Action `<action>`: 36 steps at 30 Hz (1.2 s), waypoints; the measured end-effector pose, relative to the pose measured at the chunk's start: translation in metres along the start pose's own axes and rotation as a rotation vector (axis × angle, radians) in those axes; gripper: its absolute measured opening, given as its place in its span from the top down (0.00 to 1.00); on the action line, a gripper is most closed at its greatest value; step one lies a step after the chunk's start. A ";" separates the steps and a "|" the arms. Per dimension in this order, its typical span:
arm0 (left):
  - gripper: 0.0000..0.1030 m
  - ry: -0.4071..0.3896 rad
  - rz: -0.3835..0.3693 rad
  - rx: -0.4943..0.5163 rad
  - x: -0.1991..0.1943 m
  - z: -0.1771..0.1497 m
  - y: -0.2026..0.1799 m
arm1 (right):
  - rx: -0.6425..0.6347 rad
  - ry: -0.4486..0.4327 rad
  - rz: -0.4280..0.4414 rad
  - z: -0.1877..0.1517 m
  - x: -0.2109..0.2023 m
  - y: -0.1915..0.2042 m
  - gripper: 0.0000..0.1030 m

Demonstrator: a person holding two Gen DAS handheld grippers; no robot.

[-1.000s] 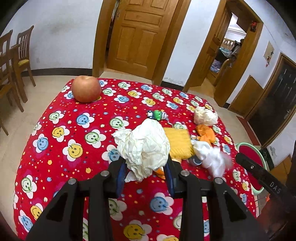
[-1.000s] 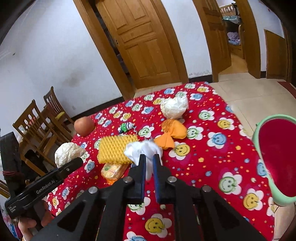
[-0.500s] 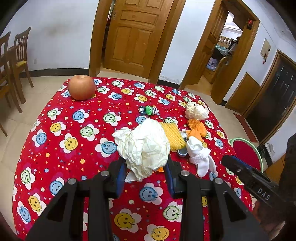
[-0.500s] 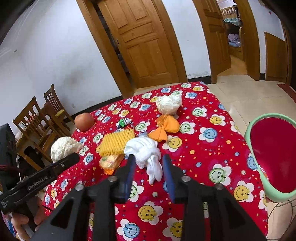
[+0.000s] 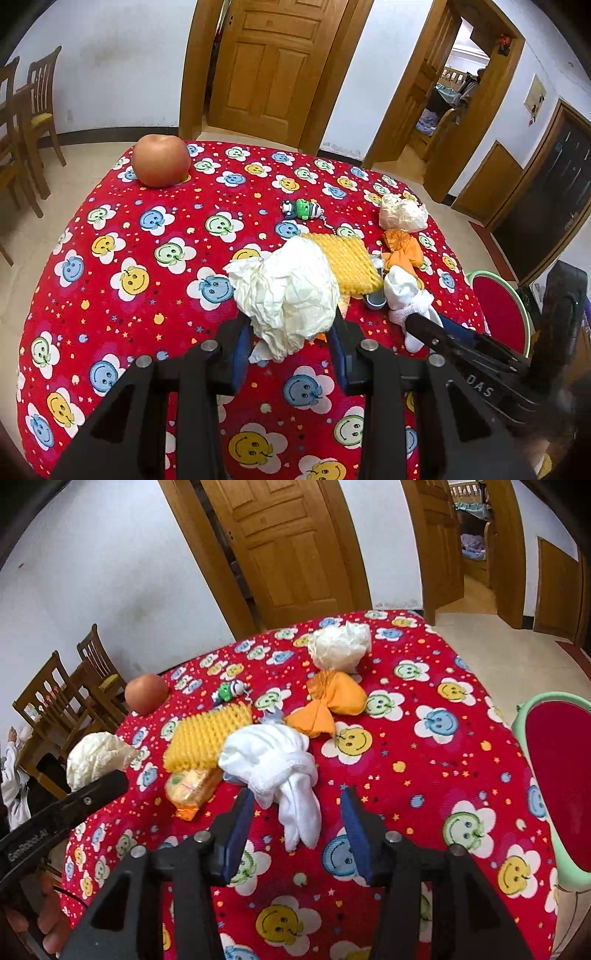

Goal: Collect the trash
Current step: 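Lift the white cloth off the table with the right tool, then carry tissue and cloth over the bucket while right tool opens releasing the cloth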

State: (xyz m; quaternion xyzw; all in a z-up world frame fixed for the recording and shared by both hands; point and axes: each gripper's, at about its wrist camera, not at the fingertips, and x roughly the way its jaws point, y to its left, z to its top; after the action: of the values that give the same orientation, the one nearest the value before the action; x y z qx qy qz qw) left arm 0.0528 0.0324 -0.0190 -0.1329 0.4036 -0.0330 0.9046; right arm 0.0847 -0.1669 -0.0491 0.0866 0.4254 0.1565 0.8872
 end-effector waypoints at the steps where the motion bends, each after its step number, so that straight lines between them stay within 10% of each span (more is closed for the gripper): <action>1: 0.65 0.002 0.000 0.001 0.001 0.000 0.000 | -0.002 0.006 -0.001 0.000 0.003 0.000 0.52; 8: 0.65 0.004 -0.003 0.013 0.001 0.000 -0.006 | 0.000 0.016 0.029 -0.003 0.004 0.000 0.87; 36: 0.65 0.028 -0.204 0.198 -0.015 -0.003 -0.124 | 0.190 -0.238 -0.022 -0.016 -0.126 -0.083 0.89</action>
State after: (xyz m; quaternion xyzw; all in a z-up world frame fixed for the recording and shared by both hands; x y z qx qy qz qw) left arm 0.0464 -0.0848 0.0230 -0.0830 0.3955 -0.1663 0.8995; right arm 0.0150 -0.2887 0.0090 0.1834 0.3313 0.0944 0.9207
